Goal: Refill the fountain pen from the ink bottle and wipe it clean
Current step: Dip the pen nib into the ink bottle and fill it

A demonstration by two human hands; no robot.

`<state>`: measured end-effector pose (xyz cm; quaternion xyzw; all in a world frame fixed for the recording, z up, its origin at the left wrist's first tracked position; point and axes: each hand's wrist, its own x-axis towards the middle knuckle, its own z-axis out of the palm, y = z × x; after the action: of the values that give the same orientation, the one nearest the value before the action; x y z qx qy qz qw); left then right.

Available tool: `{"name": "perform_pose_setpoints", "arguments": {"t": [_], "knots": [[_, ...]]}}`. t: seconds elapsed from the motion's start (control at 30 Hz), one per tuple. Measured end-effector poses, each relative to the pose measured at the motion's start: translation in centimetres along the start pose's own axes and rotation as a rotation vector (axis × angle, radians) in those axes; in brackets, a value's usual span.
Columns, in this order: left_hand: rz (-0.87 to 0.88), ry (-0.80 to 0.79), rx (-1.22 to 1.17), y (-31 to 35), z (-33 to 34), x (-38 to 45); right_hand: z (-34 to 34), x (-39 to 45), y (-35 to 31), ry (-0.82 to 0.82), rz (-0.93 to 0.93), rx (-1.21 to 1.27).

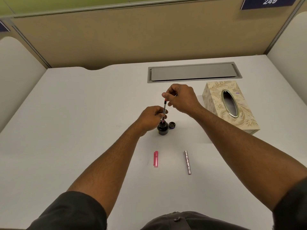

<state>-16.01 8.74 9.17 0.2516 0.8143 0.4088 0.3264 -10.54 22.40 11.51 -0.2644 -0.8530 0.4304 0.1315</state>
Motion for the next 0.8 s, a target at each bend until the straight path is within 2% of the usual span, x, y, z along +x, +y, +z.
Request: {"name": "perform_pose_setpoints", "arguments": {"t": [0.27,0.8], "knots": [[0.018,0.051,-0.075,0.0,-0.6,0.8,-0.1,1.0,-0.8,0.034,-0.022,-0.033],[-0.016,0.187,0.058,-1.1,0.3,2.6,0.3,1.0,-0.8,-0.058,-0.046,-0.065]]}}
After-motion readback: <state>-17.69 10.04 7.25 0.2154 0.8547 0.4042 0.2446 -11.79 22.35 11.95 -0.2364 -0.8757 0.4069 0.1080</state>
